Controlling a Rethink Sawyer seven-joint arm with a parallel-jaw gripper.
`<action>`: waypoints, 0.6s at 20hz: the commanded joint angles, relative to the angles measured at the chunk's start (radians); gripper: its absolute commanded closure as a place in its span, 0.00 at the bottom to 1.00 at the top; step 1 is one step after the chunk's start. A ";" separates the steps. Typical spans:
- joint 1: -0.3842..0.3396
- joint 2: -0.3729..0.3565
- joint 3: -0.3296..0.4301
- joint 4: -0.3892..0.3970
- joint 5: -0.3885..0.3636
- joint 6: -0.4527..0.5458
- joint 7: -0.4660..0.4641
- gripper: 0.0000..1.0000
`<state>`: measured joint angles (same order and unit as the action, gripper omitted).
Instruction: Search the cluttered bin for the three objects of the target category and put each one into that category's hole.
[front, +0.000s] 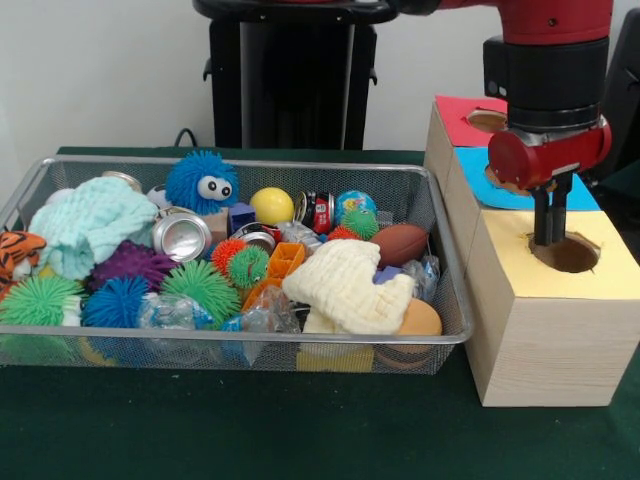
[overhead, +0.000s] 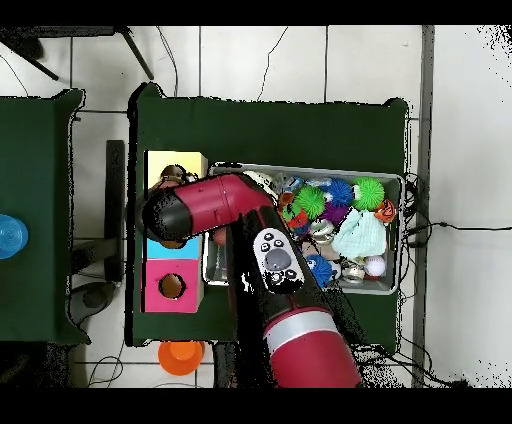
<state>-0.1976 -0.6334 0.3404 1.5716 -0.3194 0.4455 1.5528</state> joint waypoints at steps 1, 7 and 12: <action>-0.026 -0.114 -0.024 0.032 0.014 0.177 0.033 1.00; -0.072 -0.170 -0.004 0.056 0.014 0.219 -0.013 1.00; -0.121 -0.180 -0.010 0.059 -0.037 0.254 -0.086 1.00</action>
<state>-0.2590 -0.7969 0.3404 1.5725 -0.3197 0.5579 1.5528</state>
